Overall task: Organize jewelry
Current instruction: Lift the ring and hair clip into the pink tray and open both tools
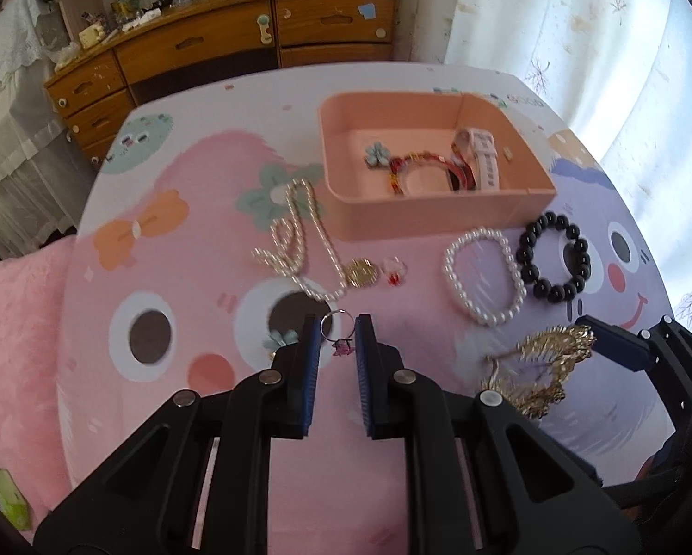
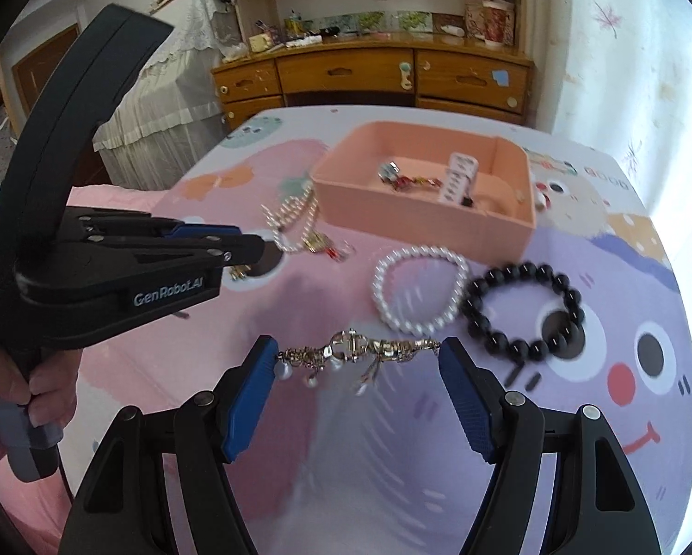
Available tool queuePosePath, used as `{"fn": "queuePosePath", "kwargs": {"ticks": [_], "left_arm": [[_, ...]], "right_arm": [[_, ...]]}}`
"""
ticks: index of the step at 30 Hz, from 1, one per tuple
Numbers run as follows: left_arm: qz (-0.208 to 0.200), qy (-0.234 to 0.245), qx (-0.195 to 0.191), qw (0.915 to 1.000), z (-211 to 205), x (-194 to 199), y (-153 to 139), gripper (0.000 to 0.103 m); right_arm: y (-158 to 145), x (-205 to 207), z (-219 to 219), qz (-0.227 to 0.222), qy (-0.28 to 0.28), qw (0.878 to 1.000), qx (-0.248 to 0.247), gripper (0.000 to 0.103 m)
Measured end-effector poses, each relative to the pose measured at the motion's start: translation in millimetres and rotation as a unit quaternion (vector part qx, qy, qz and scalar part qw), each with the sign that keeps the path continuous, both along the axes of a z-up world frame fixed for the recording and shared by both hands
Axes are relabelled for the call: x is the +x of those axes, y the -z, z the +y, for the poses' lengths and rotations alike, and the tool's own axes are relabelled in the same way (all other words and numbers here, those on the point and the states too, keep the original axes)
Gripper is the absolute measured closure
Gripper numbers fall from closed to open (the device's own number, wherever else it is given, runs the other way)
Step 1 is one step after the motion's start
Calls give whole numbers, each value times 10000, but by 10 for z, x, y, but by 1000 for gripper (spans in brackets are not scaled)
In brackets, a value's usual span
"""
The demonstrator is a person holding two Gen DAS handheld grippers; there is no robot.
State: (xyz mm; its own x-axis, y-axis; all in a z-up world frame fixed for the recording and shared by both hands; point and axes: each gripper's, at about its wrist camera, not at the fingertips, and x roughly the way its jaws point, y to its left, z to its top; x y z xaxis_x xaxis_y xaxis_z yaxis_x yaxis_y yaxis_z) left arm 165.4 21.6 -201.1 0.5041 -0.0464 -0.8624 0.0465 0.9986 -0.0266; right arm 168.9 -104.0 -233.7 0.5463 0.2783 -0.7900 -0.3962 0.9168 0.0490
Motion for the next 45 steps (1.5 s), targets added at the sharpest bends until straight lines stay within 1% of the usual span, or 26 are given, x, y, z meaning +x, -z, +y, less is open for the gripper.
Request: {"fn": "queuePosePath", "kwargs": {"ticks": [6,9,11,14,17,19,22,27,32,35,38,40,42,44,45], "left_arm": [[-299,25,-7,9995,174,203,-331,90],[-481,130,22,9988,213,314,-483,90],[-652,268,-3,9975,232,424,-605,90],[-803,432,-67,9958,226,568,-715,90],[-943,537,-16,9941,183,693,-788,90],[-1076,634,104,9921,124,772,-817,90],[-1099,728,81,9912,72,885,-816,90],[-1013,750,-135,9919,-19,1050,-736,90],[-868,812,-253,9926,-116,1190,-597,90],[-760,876,-267,9929,-173,1247,-490,90],[-687,832,-236,9939,-202,1264,-414,90],[-603,825,-201,9946,-227,1287,-355,85],[-509,731,-109,9960,-230,1310,-316,51],[-515,620,-135,9967,-185,1307,-309,40],[-514,569,-215,9968,-157,1304,-310,40]], "right_arm": [[-220,141,194,-277,-63,9995,162,31],[-363,232,240,-422,-19,9987,292,31],[-467,295,270,-600,-22,9977,307,31],[-619,388,291,-911,-31,9955,244,31],[-757,506,262,-1121,63,9934,236,31],[-833,582,215,-1215,150,9922,233,31],[-902,715,139,-1351,341,9902,120,31],[-926,997,-34,-1377,733,9877,-87,31],[-809,1266,-252,-1272,951,9872,-157,31],[-699,1358,-340,-1161,961,9884,-177,31],[-604,1412,-381,-1062,935,9899,-132,30],[-566,1434,-394,-1041,915,9903,-108,27],[-536,1427,-390,-1035,943,9901,-115,25],[-526,1428,-423,-994,996,9900,-96,25],[-530,1421,-445,-996,1026,9897,-76,24]]}}
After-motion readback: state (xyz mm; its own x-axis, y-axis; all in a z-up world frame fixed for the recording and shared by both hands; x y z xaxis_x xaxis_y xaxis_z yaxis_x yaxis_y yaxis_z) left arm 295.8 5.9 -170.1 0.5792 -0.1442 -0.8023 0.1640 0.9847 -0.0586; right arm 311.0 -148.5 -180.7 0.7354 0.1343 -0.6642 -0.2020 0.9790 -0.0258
